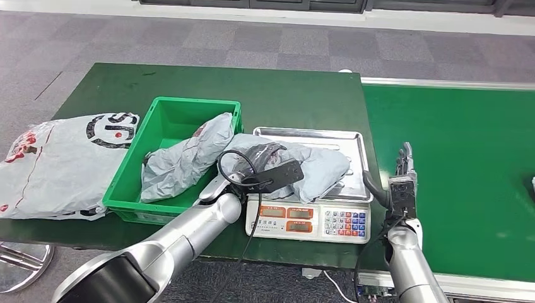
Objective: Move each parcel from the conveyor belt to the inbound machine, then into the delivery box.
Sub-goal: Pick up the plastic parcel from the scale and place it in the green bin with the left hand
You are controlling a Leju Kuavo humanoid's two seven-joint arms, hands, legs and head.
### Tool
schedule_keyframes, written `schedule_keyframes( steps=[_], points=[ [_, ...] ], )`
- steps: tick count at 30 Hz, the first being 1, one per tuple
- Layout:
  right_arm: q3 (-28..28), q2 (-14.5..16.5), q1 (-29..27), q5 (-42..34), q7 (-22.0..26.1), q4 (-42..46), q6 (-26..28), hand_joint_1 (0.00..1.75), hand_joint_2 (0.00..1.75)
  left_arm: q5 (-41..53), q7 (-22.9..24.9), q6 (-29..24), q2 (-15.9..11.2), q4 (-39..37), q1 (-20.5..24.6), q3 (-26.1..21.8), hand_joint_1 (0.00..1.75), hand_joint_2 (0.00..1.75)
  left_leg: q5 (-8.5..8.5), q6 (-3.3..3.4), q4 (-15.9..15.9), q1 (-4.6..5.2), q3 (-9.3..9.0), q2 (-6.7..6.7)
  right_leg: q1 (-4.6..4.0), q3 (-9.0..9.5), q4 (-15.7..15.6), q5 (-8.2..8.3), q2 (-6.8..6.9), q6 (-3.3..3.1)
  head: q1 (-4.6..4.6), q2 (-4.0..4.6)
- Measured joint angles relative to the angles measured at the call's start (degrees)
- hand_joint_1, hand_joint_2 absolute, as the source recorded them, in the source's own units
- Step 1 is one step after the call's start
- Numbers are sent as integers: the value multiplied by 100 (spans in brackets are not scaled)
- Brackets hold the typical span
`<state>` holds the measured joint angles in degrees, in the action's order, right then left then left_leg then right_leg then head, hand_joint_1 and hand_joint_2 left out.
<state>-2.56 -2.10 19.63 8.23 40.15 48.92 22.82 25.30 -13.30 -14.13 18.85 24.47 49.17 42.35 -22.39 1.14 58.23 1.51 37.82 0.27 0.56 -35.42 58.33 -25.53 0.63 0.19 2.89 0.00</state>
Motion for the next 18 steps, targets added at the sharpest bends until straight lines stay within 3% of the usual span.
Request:
schedule_keyframes(
  steps=[9, 18],
  points=[
    [0, 0, -1, -8, 0, 0, -4, 0, 175, -121, -356, -132, -63, 302, -143, -330, 175, 175, -6, 3, 2, 1, 13, 2, 1, -9, 0, -2, 1, 3, -1, 0],
    [0, -3, -70, -134, 0, 41, 82, 0, 175, -1120, -1884, -1172, -188, 1313, -591, -1279, 175, 175, -10, -2, 1, 0, 21, 2, -1, -20, 0, -8, -1, 0, 0, 0]
  ],
)
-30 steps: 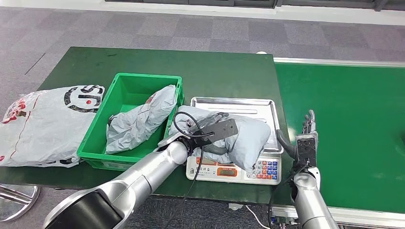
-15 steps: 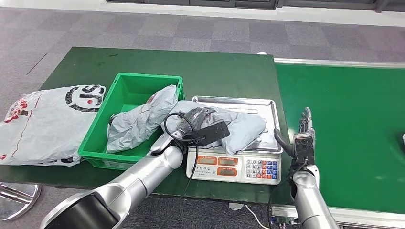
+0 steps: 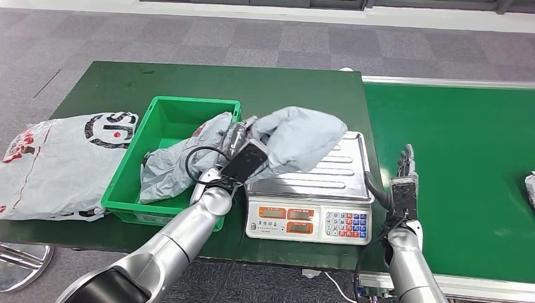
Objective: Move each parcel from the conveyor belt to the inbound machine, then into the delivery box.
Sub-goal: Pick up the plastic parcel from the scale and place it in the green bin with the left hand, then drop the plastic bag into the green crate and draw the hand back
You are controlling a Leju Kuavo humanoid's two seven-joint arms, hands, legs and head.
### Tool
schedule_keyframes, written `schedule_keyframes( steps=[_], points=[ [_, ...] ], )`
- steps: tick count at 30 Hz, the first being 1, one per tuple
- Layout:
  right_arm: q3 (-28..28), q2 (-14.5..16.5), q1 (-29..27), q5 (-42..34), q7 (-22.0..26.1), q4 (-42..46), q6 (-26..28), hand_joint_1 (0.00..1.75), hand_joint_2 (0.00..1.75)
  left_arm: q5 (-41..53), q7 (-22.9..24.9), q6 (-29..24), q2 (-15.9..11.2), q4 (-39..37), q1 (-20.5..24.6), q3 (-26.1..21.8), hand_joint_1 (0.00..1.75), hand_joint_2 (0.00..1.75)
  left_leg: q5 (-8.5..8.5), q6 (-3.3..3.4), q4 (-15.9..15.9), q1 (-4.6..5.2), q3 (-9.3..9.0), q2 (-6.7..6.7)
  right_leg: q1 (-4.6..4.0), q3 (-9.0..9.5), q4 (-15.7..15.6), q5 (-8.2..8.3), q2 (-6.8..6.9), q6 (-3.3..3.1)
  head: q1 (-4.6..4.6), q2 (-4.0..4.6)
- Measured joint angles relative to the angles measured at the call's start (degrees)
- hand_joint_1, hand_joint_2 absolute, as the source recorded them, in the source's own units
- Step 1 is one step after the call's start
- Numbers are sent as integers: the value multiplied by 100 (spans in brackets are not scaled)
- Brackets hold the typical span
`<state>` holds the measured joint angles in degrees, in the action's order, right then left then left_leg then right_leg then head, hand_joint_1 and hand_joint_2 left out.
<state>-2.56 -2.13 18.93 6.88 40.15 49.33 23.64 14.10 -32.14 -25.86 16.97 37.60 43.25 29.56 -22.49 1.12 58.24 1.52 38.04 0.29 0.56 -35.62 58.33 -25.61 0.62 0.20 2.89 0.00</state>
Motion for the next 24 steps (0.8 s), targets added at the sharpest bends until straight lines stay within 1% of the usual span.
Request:
schedule_keyframes(
  steps=[4, 11, 13, 16, 18, 20, 22, 24],
  points=[
    [0, -2, -10, -13, 0, 4, 19, 0, 175, -39, -106, -89, -63, 323, -81, -305, 175, 175, -1, 0, 0, 0, 0, 0, 0, 0, 0, -3, 1, -1, -1, 0],
    [0, -2, -12, -18, 0, 5, 21, 0, 175, -46, -127, -102, -107, 545, -158, -478, 175, 175, -1, 0, 0, 0, 2, 1, 1, 0, 0, -3, 1, -1, -1, 0],
    [2, -2, -13, -26, 0, 5, 25, 0, 175, -114, -266, -249, -120, 610, -193, -511, 175, 175, -2, 1, 0, 1, 3, 0, 1, 0, 0, -2, 1, -1, -1, 0],
    [13, -5, -33, -78, 0, 10, 51, 0, 175, -443, -640, -777, -186, 944, -333, -663, 175, 175, -4, 1, 0, 0, 3, -3, 0, -2, 0, -2, -2, -1, -1, 0],
    [29, -16, -74, -130, 0, 33, 84, 0, 175, -580, -755, -1150, -297, 1340, -440, -864, 175, 175, -5, -1, 0, -1, 2, -7, -1, -4, 0, -3, -6, -2, 0, 0],
    [47, -37, -123, -169, 0, 66, 117, 0, 175, -372, -776, -1366, -403, 1741, -540, -1181, 175, 175, -6, -3, 0, -4, 2, -9, -4, -5, 0, -5, -10, -5, 1, 0],
    [60, -57, -169, -185, 0, 106, 147, 0, 175, 125, -780, -1414, -458, 2080, -647, -1585, 175, 175, -6, -4, -1, -9, 2, -7, -9, -5, 1, -8, -9, -8, 1, 0],
    [72, -64, -221, -178, 0, 161, 188, 0, 175, 1000, -699, -1418, -476, 2267, -712, -2049, 175, 175, -7, -5, -1, -11, 2, -5, -11, -5, 1, -10, -8, -9, 0, 0]
  ],
)
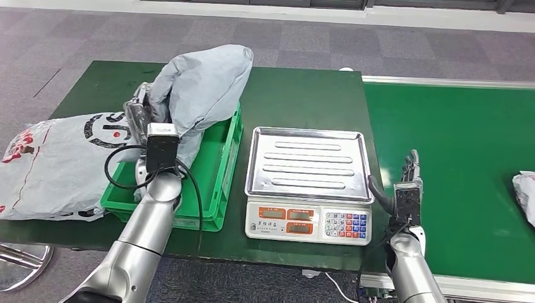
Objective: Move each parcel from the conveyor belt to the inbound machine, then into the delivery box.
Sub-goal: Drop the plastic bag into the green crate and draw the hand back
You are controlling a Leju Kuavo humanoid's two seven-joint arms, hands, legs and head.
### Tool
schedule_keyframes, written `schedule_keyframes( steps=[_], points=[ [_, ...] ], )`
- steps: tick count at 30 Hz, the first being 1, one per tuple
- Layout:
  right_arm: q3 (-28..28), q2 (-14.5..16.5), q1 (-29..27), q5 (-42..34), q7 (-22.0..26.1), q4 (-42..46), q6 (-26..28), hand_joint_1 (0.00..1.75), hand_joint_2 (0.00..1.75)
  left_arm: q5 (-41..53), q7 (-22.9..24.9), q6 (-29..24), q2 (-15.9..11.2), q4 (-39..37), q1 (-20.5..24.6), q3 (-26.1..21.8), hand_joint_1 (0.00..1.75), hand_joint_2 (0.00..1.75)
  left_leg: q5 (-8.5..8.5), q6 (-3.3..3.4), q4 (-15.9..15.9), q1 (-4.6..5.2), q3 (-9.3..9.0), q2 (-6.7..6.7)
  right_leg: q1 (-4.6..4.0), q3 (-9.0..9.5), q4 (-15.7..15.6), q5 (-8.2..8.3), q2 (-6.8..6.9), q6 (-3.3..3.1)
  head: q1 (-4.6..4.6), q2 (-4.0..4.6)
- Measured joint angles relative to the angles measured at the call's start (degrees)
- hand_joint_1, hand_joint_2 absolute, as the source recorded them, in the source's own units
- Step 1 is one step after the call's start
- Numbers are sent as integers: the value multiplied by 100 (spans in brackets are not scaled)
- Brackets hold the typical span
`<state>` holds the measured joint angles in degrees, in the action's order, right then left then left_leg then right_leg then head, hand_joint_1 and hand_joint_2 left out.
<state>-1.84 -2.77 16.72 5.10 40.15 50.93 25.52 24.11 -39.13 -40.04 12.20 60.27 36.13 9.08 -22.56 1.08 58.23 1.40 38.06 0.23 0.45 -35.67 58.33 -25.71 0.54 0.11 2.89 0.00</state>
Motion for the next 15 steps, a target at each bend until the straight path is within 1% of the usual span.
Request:
schedule_keyframes(
  steps=[1, 3, 4, 5, 6, 7, 9, 11, 12, 13, 14, 15],
  points=[
    [4, -1, -30, 17, 0, 28, 20, 0, 175, 676, 176, -1, -2, 6, -5, -252, 175, 175, 0, 0, 0, 0, 0, 0, 0, 1, 0, -1, 0, 0, 0, 0],
    [7, 2, -89, 75, 0, 76, 44, 0, 175, 2297, 682, 1, 9, -110, 8, -786, 175, 175, -1, -1, 0, 0, -1, -2, 1, 0, 0, -2, -2, 0, 1, 0],
    [7, 3, -118, 106, 1, 98, 48, 0, 175, 3053, 827, 2, 28, -186, 7, -1069, 175, 175, -1, -1, 0, 0, 0, -4, 1, -1, 0, -2, -4, 0, 0, 0],
    [7, 5, -146, 133, 1, 118, 50, 0, 175, 3586, 804, 3, 67, -244, 0, -1344, 175, 175, -1, -1, 0, 0, 2, -6, 1, -4, 0, -1, -5, 0, 1, 0],
    [7, 6, -171, 154, 1, 137, 52, 0, 175, 3858, 630, 4, 122, -276, -9, -1614, 175, 175, 0, -1, 1, 0, 4, -6, 1, -6, 0, 0, -5, 1, 0, 0],
    [7, 7, -195, 174, 1, 155, 55, 0, 175, 3859, 407, 3, 195, -266, -19, -1851, 175, 175, 1, -1, 1, 1, 6, -5, 1, -7, 0, 1, -4, 2, 0, 0],
    [7, 17, -239, 204, 1, 196, 68, 0, 175, 3362, 69, 1, 346, -60, -79, -2143, 175, 175, 1, -1, 3, 1, 8, -3, 2, -7, -1, 2, -4, 2, 0, 0],
    [7, 29, -302, 220, 1, 250, 108, 0, 175, 3004, 10, -4, 464, 240, -156, -2216, 175, 175, -3, 2, 5, 2, 8, 3, 3, -6, -2, 0, 1, 5, 0, 0],
    [7, 32, -337, 222, 1, 282, 132, 0, 175, 3093, 141, -6, 504, 294, -160, -2216, 175, 175, -5, 5, 6, 2, 8, 10, 4, -3, -3, -2, 8, 7, 0, 0],
    [7, 33, -369, 225, 0, 315, 147, 0, 175, 3352, 441, 4, 529, 236, -128, -2211, 175, 175, -6, 7, 7, 2, 8, 17, 4, 0, -3, -5, 16, 9, 0, 0],
    [7, 33, -400, 237, 0, 351, 145, 0, 175, 3699, 905, 43, 533, 83, -75, -2183, 175, 175, -7, 8, 7, 3, 7, 22, 4, 2, -4, -7, 22, 10, 0, 0],
    [7, 34, -432, 263, 0, 391, 119, 0, 175, 4069, 1526, 143, 512, -146, -16, -2107, 175, 175, -8, 8, 7, 3, 7, 23, 4, 4, -4, -8, 24, 10, 0, 0]
  ],
)
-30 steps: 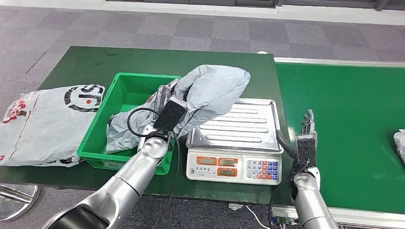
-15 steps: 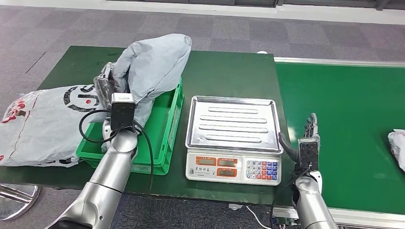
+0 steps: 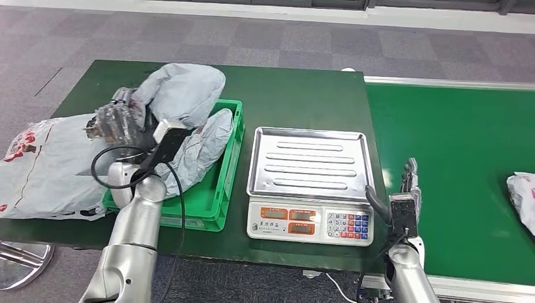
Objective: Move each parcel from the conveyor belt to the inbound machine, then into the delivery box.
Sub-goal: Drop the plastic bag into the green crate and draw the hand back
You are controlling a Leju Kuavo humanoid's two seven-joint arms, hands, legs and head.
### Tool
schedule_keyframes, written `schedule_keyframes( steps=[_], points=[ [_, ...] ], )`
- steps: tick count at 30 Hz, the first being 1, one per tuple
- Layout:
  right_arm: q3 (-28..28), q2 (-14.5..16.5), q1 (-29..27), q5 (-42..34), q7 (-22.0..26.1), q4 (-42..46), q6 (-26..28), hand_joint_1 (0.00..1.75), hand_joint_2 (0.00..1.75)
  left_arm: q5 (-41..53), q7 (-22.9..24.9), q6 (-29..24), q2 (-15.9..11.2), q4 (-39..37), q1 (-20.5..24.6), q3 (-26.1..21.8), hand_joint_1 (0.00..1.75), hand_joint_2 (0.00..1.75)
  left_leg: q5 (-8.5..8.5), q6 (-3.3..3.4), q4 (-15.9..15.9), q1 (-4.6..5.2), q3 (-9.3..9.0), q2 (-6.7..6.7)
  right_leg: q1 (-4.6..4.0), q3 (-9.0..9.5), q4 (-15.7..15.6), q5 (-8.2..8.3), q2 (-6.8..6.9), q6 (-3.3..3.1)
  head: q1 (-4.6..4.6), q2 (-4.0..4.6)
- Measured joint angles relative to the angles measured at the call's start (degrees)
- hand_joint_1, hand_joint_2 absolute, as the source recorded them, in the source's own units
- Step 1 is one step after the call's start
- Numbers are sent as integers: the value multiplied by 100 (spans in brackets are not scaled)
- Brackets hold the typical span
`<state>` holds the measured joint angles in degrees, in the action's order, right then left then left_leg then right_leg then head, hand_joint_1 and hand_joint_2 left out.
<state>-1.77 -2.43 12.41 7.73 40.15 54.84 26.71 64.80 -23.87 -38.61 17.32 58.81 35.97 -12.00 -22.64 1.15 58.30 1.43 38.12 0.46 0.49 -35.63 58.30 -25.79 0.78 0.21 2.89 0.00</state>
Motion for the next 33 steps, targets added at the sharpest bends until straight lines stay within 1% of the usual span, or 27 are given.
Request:
schedule_keyframes(
  steps=[2, 3, 4, 6, 8, 9, 11, 15, 17, 21, 23, 24, 25, 26, 27, 28, 29, 30, 31, 32, 33],
  points=[
    [0, 2, -53, 87, 0, 59, -95, 0, 175, 549, 1244, 397, -110, -521, 83, 284, 175, 175, 0, -1, 0, 0, 0, -10, 0, -3, 0, 3, -6, -2, 1, 0],
    [0, 2, -66, 134, 0, 72, -146, 0, 175, 730, 1727, 676, -182, -774, 102, 466, 175, 175, 0, -2, 0, 0, 1, -19, -1, -7, 0, 7, -14, -4, 1, 0],
    [0, 2, -65, 171, 0, 73, -186, 0, 175, 853, 2058, 980, -249, -1002, 122, 636, 175, 175, 0, -3, 0, 0, 1, -28, -1, -11, 0, 10, -21, -5, 1, 0],
    [0, 2, -19, 212, 0, 56, -249, 0, 175, 994, 2442, 1692, -359, -1449, 201, 964, 175, 175, 3, -5, 0, 0, 1, -41, -1, -15, 1, 15, -32, -6, 1, 0],
    [-1, 2, 71, 226, -1, 17, -296, 0, 175, 1018, 2649, 2385, -446, -1865, 343, 1251, 175, 175, 6, -5, 0, 0, 0, -42, -1, -13, 1, 16, -33, -7, 1, 0],
    [-3, 1, 114, 236, -2, -4, -311, 0, 175, 1000, 2710, 2628, -479, -2041, 419, 1363, 175, 175, 6, -5, 0, 0, -1, -40, -1, -10, 1, 16, -32, -7, 1, 0],
    [-7, 1, 156, 262, -2, -28, -330, 0, 175, 945, 2757, 2866, -531, -2314, 546, 1517, 173, 175, 7, -4, 0, 0, -4, -33, -1, -4, 1, 16, -28, -6, 1, 0],
    [-9, 9, 139, 338, -2, -33, -346, 0, 175, 890, 2747, 2944, -590, -2635, 674, 1710, 17, 175, 6, -3, 0, 0, -5, -25, -1, 1, 1, 13, -23, -3, 1, 0],
    [-12, 17, 124, 362, -2, -32, -358, 0, 175, 863, 2757, 2865, -606, -2713, 690, 1778, 17, 175, 6, -3, 0, 0, -6, -25, -1, 1, 1, 11, -23, -2, 1, 0],
    [-23, 27, 93, 372, -2, -30, -375, 0, 175, 793, 2752, 2747, -625, -2814, 716, 1855, 0, 175, 6, -3, 0, 0, -7, -23, -1, 4, 1, 11, -19, -2, 1, 0],
    [-32, 30, 66, 392, -1, -2, -367, 0, 175, 547, 2535, 2433, -630, -2837, 700, 1867, 0, 175, 8, -2, 0, 0, -7, -23, -1, 4, 1, 12, -19, -2, 1, 0],
    [-36, 30, 35, 414, -1, 50, -344, 0, 175, 224, 2221, 2134, -626, -2820, 668, 1856, 0, 175, 8, -1, 0, 0, -7, -23, -1, 4, 1, 13, -19, -1, 2, 0],
    [-38, 30, -7, 426, -1, 139, -317, 0, 175, -272, 1734, 1815, -615, -2765, 617, 1827, 0, 175, 9, -1, 0, 0, -6, -22, -1, 4, 1, 13, -18, -1, 1, 0],
    [-38, 29, -54, 416, 0, 266, -293, 0, 175, -965, 1065, 1558, -596, -2660, 549, 1772, 0, 175, 9, 0, 0, 1, -6, -22, 0, 4, 1, 13, -18, -1, 1, 0],
    [-41, 28, -96, 392, -1, 416, -285, 0, 175, -1771, 299, 1383, -572, -2521, 474, 1700, 0, 175, 9, -1, 0, 1, -5, -22, 0, 4, 1, 13, -18, -1, 1, 0],
    [-45, 28, -124, 357, -5, 565, -300, 0, 175, -2542, -411, 1319, -547, -2377, 402, 1629, 0, 175, 8, -1, 0, 1, -6, -23, 0, 3, 1, 13, -20, -1, 0, 0],
    [-49, 26, -138, 332, -12, 702, -322, 0, 175, -3188, -970, 1307, -526, -2242, 339, 1572, 0, 175, 7, -2, 0, 1, -7, -25, 0, 2, 1, 13, -23, -1, 0, 0],
    [-56, 23, -143, 322, -20, 816, -346, 0, 175, -3575, -1264, 1314, -510, -2138, 290, 1541, 0, 175, 6, -2, 1, 1, -7, -26, 0, 2, 1, 13, -26, -1, -1, 0],
    [-68, 21, -146, 319, -26, 916, -363, 0, 175, -3816, -1359, 1379, -498, -2054, 249, 1525, 0, 175, 5, -2, 1, 1, -7, -28, 0, 1, 1, 12, -28, -1, 0, 0],
    [-85, 18, -149, 318, -25, 1004, -371, 0, 175, -4026, -1337, 1554, -489, -1992, 215, 1506, 0, 131, 3, -1, 1, 1, -7, -28, 0, 0, 0, 12, -28, -1, 1, 0],
    [-107, 13, -151, 316, -21, 1091, -374, 0, 175, -4319, -1288, 1855, -482, -1954, 188, 1472, 0, 87, 2, 0, 1, 1, -6, -27, 0, 0, 0, 12, -26, -1, 1, 0]
  ],
)
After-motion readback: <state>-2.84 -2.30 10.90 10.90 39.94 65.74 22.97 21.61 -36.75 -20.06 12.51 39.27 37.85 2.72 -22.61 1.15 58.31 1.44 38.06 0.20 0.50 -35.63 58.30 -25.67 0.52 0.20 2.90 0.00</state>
